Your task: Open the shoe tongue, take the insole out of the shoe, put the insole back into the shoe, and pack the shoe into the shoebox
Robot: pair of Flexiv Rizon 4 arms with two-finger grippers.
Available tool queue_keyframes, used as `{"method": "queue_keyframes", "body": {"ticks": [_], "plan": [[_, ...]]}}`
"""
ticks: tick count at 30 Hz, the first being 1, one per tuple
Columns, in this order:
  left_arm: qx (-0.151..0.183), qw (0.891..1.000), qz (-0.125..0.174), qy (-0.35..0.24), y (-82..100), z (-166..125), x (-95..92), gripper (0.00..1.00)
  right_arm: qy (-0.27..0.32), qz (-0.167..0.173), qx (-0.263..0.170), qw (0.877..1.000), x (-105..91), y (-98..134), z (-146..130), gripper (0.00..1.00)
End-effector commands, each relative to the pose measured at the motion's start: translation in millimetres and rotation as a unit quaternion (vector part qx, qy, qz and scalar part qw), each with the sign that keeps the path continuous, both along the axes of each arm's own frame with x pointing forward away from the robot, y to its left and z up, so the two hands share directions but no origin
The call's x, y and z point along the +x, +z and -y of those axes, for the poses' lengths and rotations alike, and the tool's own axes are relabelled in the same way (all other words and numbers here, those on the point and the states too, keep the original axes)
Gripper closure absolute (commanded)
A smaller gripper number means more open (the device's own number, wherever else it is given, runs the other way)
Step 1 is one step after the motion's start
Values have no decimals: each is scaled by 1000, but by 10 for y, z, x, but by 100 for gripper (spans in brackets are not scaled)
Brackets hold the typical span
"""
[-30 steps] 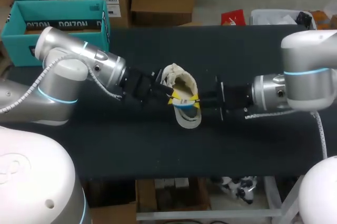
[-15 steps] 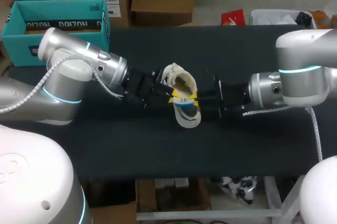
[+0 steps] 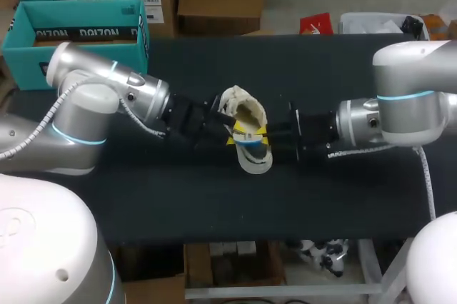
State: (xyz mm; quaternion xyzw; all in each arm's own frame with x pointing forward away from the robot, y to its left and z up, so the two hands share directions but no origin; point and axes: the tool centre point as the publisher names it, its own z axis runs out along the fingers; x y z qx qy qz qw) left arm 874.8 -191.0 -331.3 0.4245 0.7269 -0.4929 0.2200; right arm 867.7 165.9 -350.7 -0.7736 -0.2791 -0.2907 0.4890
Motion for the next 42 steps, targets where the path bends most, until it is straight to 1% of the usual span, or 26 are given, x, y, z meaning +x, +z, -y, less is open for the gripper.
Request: {"method": "queue_keyframes", "body": {"ticks": [1,3,4,6,7,8,9,10,11,12,13,15,19,20,21,22,23,28,37,42], "plan": [[-1,1000,6,3,32,-1,-71,100,-1,-1,0,1000,-1,-2,10,100],[0,1000,8,3,25,20,-70,100,-1,-2,0,1000,-16,4,14,100],[1,1000,9,3,16,32,-62,100,-1,-4,-2,1000,-30,11,13,86],[3,1000,10,4,0,47,-46,100,-4,-4,-6,1000,-78,40,25,28],[3,1000,10,6,-6,52,-40,100,-7,-4,-7,1000,-105,58,29,13],[4,1000,11,9,-14,57,-37,100,-10,-4,-9,1000,-137,80,33,10],[4,1000,11,9,-22,61,-34,100,-12,-1,-10,1000,-173,106,36,11],[4,1000,10,9,-33,67,-28,100,-15,0,-12,1000,-205,131,39,15],[6,1000,10,11,-43,73,-22,100,-17,2,-13,1000,-230,153,47,24],[6,1000,10,13,-52,78,-17,100,-19,5,-16,1000,-255,177,56,46],[6,1000,10,13,-57,83,-11,100,-20,5,-17,1000,-279,202,39,55],[6,1000,10,15,-61,90,-4,100,-19,8,-20,1000,-301,226,22,60],[8,1000,12,16,-65,110,-9,100,-13,9,-22,1000,-305,236,-27,61],[9,1000,12,16,-65,115,-14,100,-10,9,-22,1000,-300,232,-46,64],[9,1000,13,16,-65,120,-16,100,-9,9,-22,1000,-296,229,-51,71],[9,1000,14,17,-66,123,-16,100,-8,9,-23,1000,-289,225,-54,83],[10,1000,16,18,-67,127,-16,100,-8,10,-23,1000,-282,219,-57,99],[12,999,16,27,-98,133,41,100,-4,8,-22,1000,-215,170,-55,100],[25,999,3,46,-218,154,240,100,-2,-1,-27,1000,-53,35,-63,100],[29,998,-2,51,-242,159,295,100,-4,-7,-28,1000,-9,-11,-50,100]]}}
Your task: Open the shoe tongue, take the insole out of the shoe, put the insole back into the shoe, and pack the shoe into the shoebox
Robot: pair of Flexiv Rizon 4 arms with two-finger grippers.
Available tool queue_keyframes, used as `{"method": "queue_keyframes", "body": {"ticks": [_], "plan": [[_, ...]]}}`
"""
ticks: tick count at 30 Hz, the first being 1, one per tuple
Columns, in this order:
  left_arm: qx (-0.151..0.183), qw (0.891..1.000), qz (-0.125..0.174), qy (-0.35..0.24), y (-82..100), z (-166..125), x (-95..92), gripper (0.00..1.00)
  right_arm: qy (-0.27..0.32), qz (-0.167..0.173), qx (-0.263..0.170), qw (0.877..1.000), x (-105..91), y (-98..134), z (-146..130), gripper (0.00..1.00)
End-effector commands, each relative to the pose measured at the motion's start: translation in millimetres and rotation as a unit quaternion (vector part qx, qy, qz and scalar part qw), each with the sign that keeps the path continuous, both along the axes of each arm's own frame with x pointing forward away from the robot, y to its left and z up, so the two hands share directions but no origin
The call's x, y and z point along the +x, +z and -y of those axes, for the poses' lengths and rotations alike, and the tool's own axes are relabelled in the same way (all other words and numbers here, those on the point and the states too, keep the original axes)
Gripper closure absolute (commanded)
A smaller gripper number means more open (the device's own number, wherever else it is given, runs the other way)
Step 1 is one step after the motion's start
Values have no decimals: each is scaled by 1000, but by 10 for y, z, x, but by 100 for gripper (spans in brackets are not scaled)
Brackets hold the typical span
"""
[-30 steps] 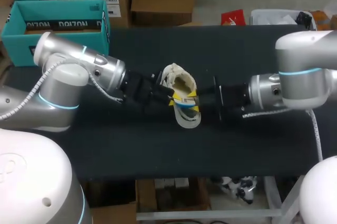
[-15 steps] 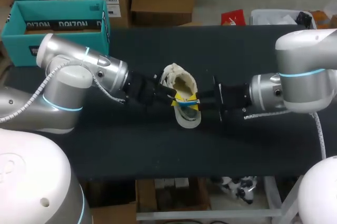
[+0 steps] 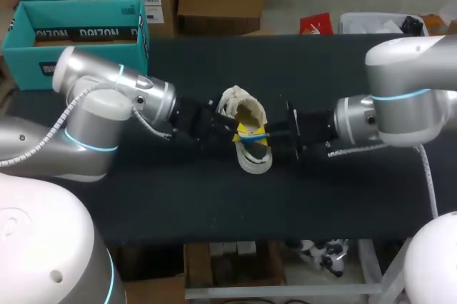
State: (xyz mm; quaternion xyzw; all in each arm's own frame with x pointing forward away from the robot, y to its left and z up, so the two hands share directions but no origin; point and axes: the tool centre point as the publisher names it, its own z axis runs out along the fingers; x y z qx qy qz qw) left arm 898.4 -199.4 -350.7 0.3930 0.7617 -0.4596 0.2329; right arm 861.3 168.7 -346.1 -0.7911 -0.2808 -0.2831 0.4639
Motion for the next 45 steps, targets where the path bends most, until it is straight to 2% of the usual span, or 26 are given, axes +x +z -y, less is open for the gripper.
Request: {"method": "queue_keyframes", "body": {"ticks": [1,2,4,5,7,10,13,17,22,23,24,25,26,27,29,30,33,36,39,41,43,45], "plan": [[0,1000,-4,0,-49,74,60,100,3,-4,3,1000,58,-60,-23,100],[0,1000,-6,-2,-43,70,55,93,2,-4,3,1000,58,-61,-23,100],[-4,1000,-6,-6,-22,56,19,69,1,-4,3,1000,53,-63,-17,100],[-6,1000,-6,-8,-10,50,-1,64,-1,-4,2,1000,48,-61,-13,100],[-12,1000,-3,-11,18,33,-47,60,-3,-3,2,1000,41,-55,-3,100],[-24,999,-8,-19,55,8,-97,62,-6,-2,1,1000,35,-51,12,100],[-30,999,-6,-23,90,1,-138,72,-7,-3,1,1000,40,-57,18,100],[-34,999,-3,-25,116,-5,-176,100,-9,-5,1,1000,47,-68,23,100],[-30,999,1,-28,95,29,-184,100,-10,-7,-1,1000,42,-67,18,100],[-29,999,1,-28,89,34,-180,100,-10,-7,-3,1000,21,-51,16,85],[-28,999,1,-28,86,37,-177,100,-11,-7,-6,1000,-5,-32,20,54],[-27,999,1,-27,85,38,-175,100,-12,-6,-7,1000,-38,-9,27,31],[-27,999,1,-27,85,38,-175,100,-15,-5,-10,1000,-71,14,32,27],[-27,999,1,-27,84,38,-175,100,-17,-5,-13,1000,-104,35,39,33],[-26,999,2,-26,85,39,-174,100,-21,-5,-20,1000,-174,78,30,53],[-26,999,2,-25,85,39,-173,100,-24,-4,-25,999,-214,109,23,57],[-26,999,2,-24,83,45,-163,100,-26,0,-33,999,-273,169,8,64],[-28,999,1,-24,80,47,-160,100,-24,2,-39,999,-289,194,-10,67],[-28,999,1,-25,80,48,-160,100,-23,3,-42,999,-280,193,-19,79],[-28,999,1,-24,80,47,-160,100,-23,2,-43,999,-262,183,-23,95],[-28,999,1,-24,80,46,-159,100,-22,0,-43,999,-240,169,-33,100],[-28,999,0,-23,77,39,-155,100,-20,-2,-44,999,-214,154,-38,100]]}}
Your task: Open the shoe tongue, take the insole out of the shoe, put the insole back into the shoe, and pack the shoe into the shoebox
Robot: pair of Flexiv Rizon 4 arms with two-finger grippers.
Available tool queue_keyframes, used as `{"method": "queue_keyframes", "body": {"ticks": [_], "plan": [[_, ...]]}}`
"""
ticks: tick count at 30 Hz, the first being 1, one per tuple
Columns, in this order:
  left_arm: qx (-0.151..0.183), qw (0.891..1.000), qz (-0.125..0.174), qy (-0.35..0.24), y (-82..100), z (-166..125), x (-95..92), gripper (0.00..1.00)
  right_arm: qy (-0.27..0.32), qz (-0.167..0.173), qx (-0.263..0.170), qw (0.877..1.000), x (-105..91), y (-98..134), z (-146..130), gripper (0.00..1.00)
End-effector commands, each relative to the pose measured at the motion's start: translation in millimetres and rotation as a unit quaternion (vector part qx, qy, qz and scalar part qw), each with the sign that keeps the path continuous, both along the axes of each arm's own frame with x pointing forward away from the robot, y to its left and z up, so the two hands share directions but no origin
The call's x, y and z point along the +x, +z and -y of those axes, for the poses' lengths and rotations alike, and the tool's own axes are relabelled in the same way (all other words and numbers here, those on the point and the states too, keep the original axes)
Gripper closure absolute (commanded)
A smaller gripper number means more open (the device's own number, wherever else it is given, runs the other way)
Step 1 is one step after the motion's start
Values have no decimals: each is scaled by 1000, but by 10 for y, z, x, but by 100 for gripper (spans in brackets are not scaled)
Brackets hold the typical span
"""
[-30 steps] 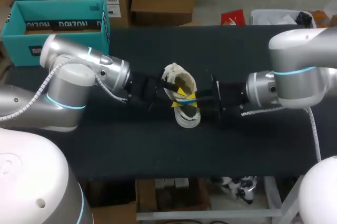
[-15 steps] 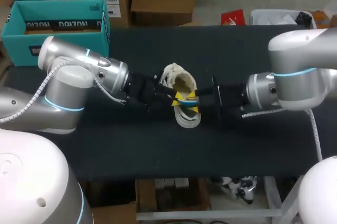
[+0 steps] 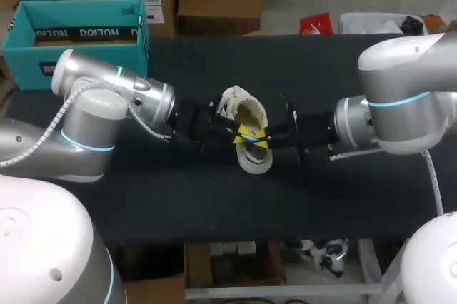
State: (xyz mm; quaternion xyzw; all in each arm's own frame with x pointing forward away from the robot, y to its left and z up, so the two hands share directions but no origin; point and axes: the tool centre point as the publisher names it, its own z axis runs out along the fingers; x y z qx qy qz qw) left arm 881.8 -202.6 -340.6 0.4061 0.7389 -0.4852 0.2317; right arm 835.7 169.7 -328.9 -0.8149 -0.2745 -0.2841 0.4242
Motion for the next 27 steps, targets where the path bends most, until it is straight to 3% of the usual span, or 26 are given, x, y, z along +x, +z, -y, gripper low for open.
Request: {"method": "queue_keyframes", "body": {"ticks": [1,13,15,20,22,24,27], "plan": [[-1,1000,0,3,-25,5,14,100,3,-5,-4,1000,52,-24,-28,100],[17,1000,-10,14,-141,51,184,100,3,-16,-1,1000,239,-211,-25,100],[17,1000,-12,14,-142,49,186,95,2,-17,-2,1000,256,-230,-27,100],[17,1000,-15,12,-115,6,166,53,0,-18,-3,1000,281,-248,-13,100],[16,1000,-19,7,-64,-40,135,15,0,-15,-9,1000,267,-237,-11,100],[15,1000,-22,3,6,-93,107,0,3,-13,-14,1000,247,-230,-18,100],[14,999,-33,-2,122,-173,73,0,5,-12,-28,1000,215,-234,-42,100]]}}
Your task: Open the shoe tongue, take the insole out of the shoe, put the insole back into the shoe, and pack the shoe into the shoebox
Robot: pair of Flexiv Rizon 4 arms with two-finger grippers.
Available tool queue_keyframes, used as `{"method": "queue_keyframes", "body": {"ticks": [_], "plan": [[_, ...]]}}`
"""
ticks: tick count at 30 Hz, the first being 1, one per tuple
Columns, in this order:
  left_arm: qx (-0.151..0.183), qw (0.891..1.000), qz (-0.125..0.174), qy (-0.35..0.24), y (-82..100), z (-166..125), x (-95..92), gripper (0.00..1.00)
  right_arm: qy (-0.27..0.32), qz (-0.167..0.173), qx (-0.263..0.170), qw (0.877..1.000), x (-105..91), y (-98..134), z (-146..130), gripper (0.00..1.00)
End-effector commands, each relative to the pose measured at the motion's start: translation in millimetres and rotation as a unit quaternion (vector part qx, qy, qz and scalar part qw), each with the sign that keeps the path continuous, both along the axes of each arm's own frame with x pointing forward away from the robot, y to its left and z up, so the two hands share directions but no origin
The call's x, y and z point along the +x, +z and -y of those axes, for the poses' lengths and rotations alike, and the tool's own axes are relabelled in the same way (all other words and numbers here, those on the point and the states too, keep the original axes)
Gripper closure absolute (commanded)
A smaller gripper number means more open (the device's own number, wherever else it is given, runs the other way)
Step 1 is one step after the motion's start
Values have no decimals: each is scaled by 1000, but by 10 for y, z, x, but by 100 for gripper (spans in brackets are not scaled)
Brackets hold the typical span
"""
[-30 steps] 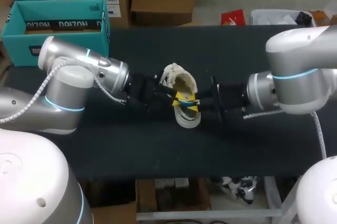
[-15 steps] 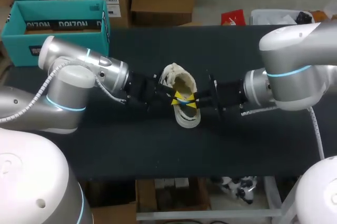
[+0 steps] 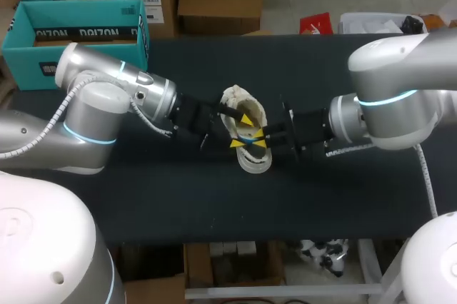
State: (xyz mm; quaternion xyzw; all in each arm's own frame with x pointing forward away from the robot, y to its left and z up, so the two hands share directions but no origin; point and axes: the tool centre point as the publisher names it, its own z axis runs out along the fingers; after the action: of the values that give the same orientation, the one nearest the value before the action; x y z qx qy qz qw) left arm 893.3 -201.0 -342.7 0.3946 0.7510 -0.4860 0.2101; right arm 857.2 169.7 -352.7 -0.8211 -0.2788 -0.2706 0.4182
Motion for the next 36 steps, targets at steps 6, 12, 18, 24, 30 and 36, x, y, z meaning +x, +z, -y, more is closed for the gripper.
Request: {"method": "queue_keyframes", "body": {"ticks": [6,12,18,24,30,36], "plan": [[23,999,-26,-1,349,-295,-69,0,-2,-14,-31,999,-75,-106,-28,100],[53,997,-48,9,569,-404,-62,0,3,-30,-39,999,-108,-180,-22,100],[79,995,-61,21,714,-537,-8,0,-2,-25,-44,999,-185,-140,14,44],[116,989,-74,52,763,-711,83,0,-11,-7,-70,997,-335,147,26,36],[148,981,-93,81,785,-850,145,0,-2,8,-87,996,-384,326,-49,100],[234,956,-134,117,734,-945,184,0,35,14,-91,995,-244,227,-259,100]]}}
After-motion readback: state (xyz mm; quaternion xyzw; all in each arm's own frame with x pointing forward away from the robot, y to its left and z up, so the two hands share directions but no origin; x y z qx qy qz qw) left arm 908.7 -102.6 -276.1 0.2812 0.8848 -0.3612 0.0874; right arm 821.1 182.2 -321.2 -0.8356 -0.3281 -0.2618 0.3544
